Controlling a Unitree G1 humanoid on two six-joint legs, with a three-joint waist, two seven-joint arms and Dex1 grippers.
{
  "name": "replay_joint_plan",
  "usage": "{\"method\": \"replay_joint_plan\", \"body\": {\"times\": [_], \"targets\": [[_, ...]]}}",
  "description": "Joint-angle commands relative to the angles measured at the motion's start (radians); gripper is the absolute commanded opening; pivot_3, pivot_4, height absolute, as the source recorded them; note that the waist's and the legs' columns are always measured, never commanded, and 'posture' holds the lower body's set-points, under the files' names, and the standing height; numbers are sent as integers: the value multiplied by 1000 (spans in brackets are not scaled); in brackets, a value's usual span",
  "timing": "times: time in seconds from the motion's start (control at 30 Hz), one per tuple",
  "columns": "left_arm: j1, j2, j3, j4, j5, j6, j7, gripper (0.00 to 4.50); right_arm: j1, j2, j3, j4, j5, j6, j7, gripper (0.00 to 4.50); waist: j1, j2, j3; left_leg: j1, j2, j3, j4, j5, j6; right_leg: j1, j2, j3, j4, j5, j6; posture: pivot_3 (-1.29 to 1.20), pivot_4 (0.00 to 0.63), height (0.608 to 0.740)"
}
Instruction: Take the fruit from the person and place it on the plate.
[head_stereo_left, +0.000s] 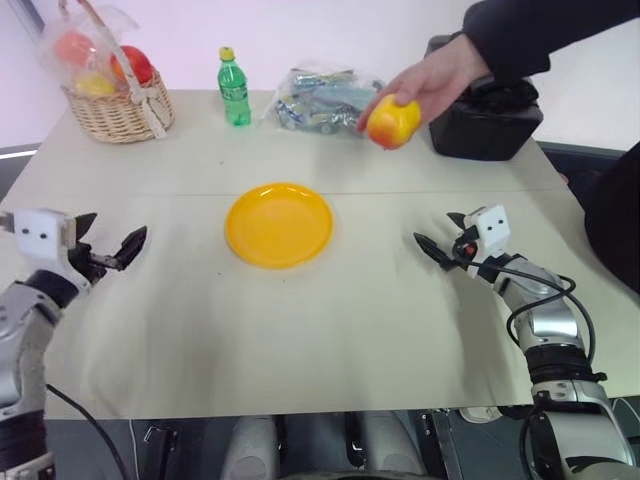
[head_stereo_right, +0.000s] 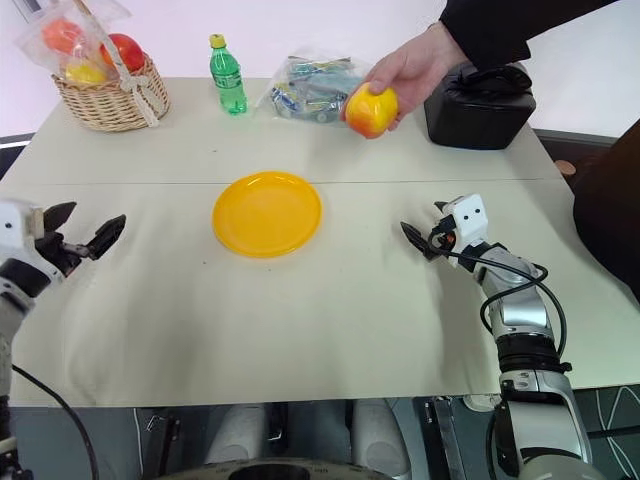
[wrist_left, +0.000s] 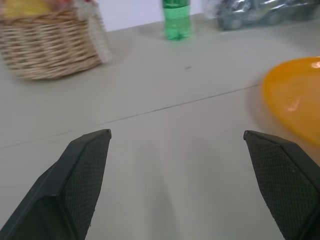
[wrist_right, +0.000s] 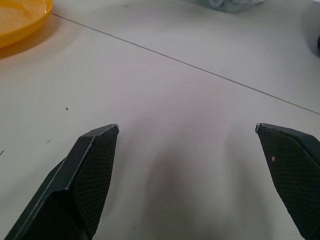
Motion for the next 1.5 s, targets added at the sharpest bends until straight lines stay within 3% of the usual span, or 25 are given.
{"method": "replay_joint_plan", "body": {"times": [0.03,0.17,0.37,0.5,1.1,1.5], "targets": [[5,133,54,-126,-185,160,-162,4443,-8,-12,-21,-47,11,-3,1,4500,-1,1,0,0,0,0,0,0,0,0,0,0,0,0,0,0,150,740],[-17,249,71,-132,-274,262,-254,4443,-10,-43,-39,-109,30,30,16,4500,-3,3,1,1,0,0,-1,0,0,0,0,0,0,0,0,0,150,740],[-101,254,33,-64,-264,254,-256,4443,-68,-103,-114,-345,193,242,46,4500,-1,5,2,1,0,0,-1,0,0,0,0,0,0,0,0,0,150,740],[-126,236,-8,-52,-252,244,-258,4443,-111,-103,-125,-400,236,310,29,4500,-1,4,2,1,0,0,-1,0,0,0,1,0,0,0,0,0,150,740],[-76,194,26,-107,-253,244,-216,4443,-268,-95,-65,-462,379,517,127,4500,1,4,2,0,0,0,-1,0,0,-1,1,1,0,0,0,0,150,740],[-34,160,35,-145,-247,237,-178,4443,-387,-56,-32,-276,283,407,132,4500,-1,4,2,0,0,1,-1,0,0,-1,1,1,0,0,0,0,150,740]]}}
